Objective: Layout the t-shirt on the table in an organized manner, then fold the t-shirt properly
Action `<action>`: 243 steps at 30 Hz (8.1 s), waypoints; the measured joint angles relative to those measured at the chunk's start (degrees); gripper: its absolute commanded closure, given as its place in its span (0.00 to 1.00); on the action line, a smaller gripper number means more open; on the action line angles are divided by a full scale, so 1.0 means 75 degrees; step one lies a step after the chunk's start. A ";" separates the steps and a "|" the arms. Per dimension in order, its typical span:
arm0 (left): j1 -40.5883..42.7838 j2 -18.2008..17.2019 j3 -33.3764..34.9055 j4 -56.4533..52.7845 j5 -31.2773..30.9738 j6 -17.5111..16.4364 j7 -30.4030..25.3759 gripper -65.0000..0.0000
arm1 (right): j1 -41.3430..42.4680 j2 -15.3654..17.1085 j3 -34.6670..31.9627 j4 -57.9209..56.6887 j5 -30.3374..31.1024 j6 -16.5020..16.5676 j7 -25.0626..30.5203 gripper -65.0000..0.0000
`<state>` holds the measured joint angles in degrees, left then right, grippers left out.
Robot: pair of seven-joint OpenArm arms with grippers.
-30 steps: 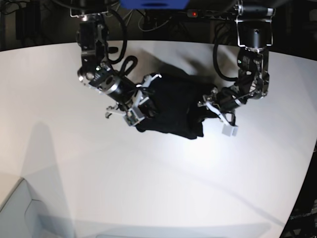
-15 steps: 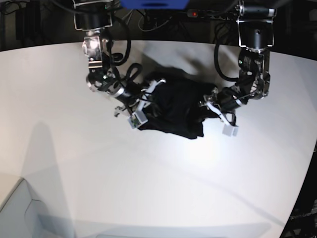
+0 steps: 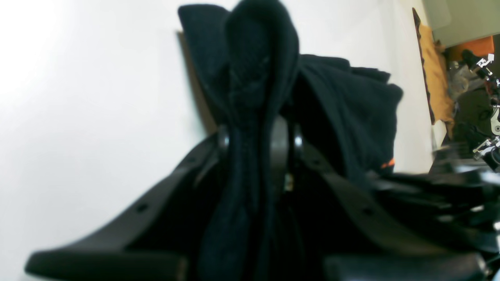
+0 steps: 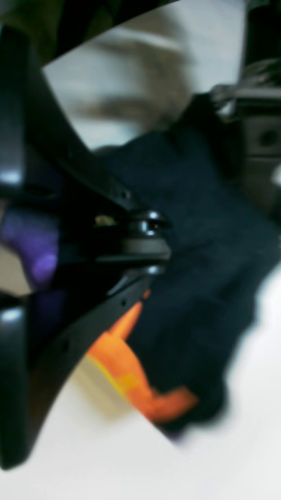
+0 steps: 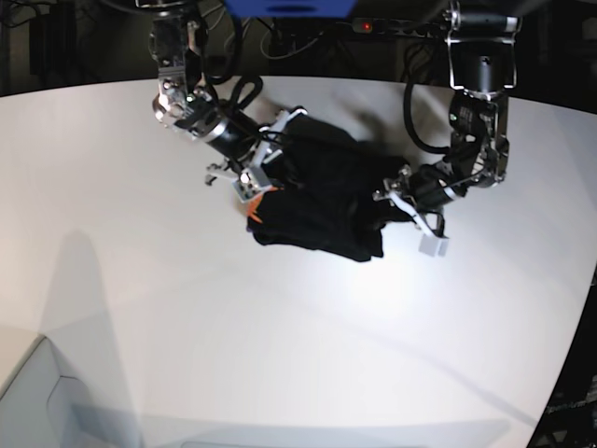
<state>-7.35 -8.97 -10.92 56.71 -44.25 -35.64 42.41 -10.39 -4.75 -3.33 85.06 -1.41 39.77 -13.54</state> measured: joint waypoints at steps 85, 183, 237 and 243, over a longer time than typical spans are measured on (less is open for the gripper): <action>-0.2614 0.0012 0.3491 -0.0901 0.0662 0.0580 0.0283 1.00 | -0.0224 -0.0332 0.4532 0.2174 0.0781 -0.0015 -0.0778 1.00; -0.4811 0.1638 0.6895 0.0283 0.8676 -0.0647 -0.2512 0.41 | -0.0399 -0.0618 0.7216 0.2159 0.1110 0.0003 -0.0769 1.00; 0.0892 0.1026 0.0825 0.6977 0.8693 -0.0629 -0.0866 0.98 | -0.0539 -0.0659 0.8285 0.2177 0.1183 0.0058 -0.0737 1.00; 0.2582 0.1215 -0.0898 0.7536 0.8679 -0.0592 -0.0851 1.00 | -0.0627 -0.0618 0.9926 0.2116 0.1192 0.0012 -0.0702 1.00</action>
<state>12.01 0.14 -17.65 113.23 20.84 -40.07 36.03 -15.09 -9.39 71.11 100.92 7.53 39.86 -18.81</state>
